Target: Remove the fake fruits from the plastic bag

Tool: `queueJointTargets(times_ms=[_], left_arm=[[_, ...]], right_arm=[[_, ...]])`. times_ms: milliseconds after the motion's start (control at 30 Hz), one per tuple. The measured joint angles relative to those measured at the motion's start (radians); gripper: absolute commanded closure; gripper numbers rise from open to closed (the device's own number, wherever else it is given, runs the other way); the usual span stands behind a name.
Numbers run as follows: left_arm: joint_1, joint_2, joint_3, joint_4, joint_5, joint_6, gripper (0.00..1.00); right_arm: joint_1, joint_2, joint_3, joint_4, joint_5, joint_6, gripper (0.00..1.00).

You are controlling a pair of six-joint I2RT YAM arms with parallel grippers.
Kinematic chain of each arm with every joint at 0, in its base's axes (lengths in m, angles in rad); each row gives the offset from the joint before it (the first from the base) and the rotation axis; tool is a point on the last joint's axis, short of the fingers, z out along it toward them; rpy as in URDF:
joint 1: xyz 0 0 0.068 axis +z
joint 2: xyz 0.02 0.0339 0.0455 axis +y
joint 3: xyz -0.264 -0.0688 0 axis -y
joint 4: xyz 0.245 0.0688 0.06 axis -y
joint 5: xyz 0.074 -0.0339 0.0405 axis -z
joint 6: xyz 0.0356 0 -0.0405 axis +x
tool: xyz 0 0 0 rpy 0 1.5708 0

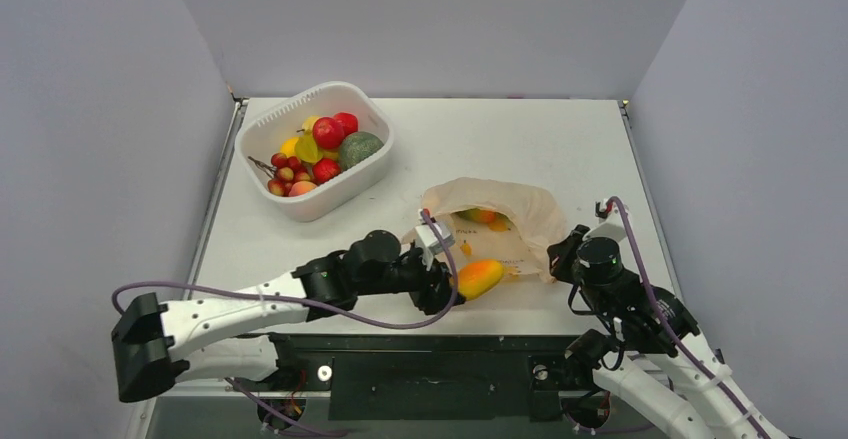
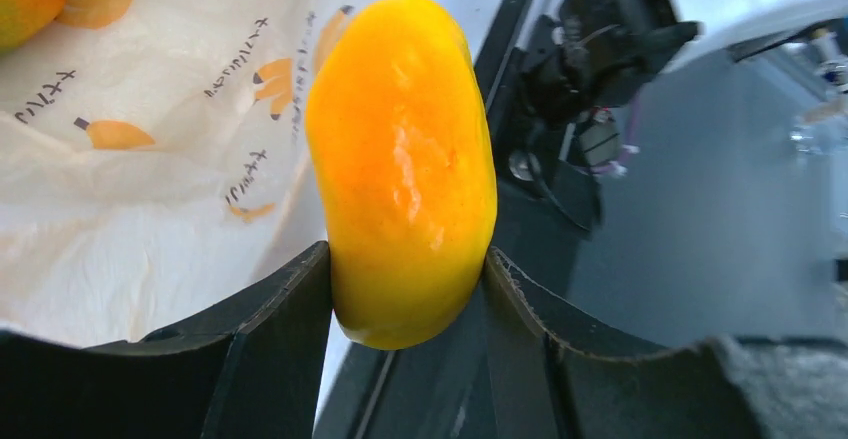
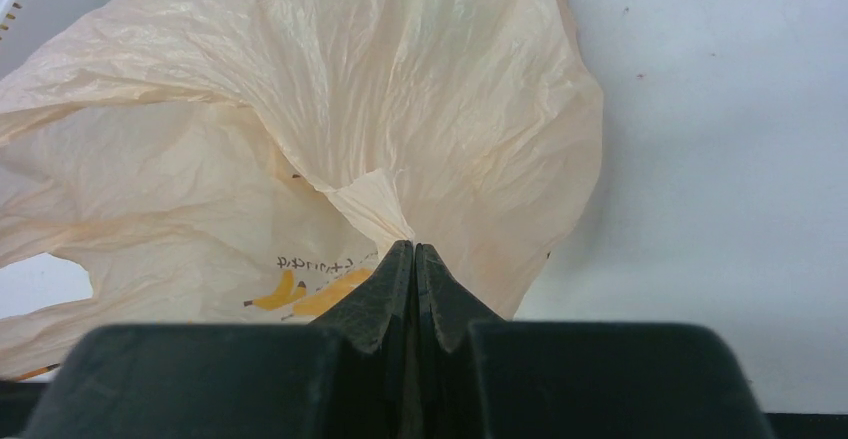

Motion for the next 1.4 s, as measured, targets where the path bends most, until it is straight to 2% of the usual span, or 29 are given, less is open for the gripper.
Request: queueJointTargets(times_ms=[133, 233, 367, 467, 633, 767, 900, 1100, 1167, 1200, 1233, 1300, 1400], left_arm=[[0.036, -0.185, 0.036, -0.175, 0.045, -0.031, 0.83], [0.114, -0.265, 0.114, -0.294, 0.059, -0.039, 0.82], [0.348, -0.269, 0.315, -0.452, 0.087, -0.021, 0.84], [0.573, -0.195, 0.466, -0.509, 0.111, 0.006, 0.85], [0.848, -0.018, 0.559, -0.491, 0.146, 0.041, 0.86], [0.991, 0.176, 0.561, -0.441, 0.130, 0.043, 0.85], [1.073, 0.343, 0.561, -0.403, 0.067, 0.044, 0.83], [1.119, 0.449, 0.564, -0.391, -0.029, 0.046, 0.60], [1.120, 0.455, 0.570, -0.388, -0.056, 0.047, 0.47], [1.120, 0.458, 0.572, -0.386, -0.066, 0.047, 0.35], [1.121, 0.461, 0.572, -0.385, -0.074, 0.047, 0.28], [1.125, 0.468, 0.572, -0.388, -0.091, 0.045, 0.08], [1.129, 0.469, 0.566, -0.391, -0.120, 0.041, 0.03]], right_arm=[[0.000, 0.041, 0.000, 0.031, 0.002, -0.010, 1.00], [0.000, 0.045, -0.002, 0.053, 0.002, -0.014, 1.00], [0.000, 0.045, -0.014, 0.073, -0.002, -0.014, 1.00], [0.000, 0.045, -0.022, 0.076, -0.006, -0.014, 1.00], [0.000, 0.037, -0.025, 0.077, -0.009, -0.014, 1.00], [0.000, 0.037, -0.025, 0.077, -0.010, -0.014, 1.00], [0.000, 0.037, -0.025, 0.077, -0.009, -0.014, 1.00], [0.000, 0.042, -0.025, 0.077, -0.010, -0.015, 1.00], [0.000, 0.048, -0.024, 0.079, -0.010, -0.016, 1.00], [0.000, 0.050, -0.024, 0.080, -0.010, -0.016, 1.00], [0.000, 0.052, -0.024, 0.082, -0.010, -0.017, 1.00], [0.000, 0.056, -0.024, 0.085, -0.011, -0.019, 1.00], [0.000, 0.058, -0.024, 0.091, -0.016, -0.022, 1.00]])
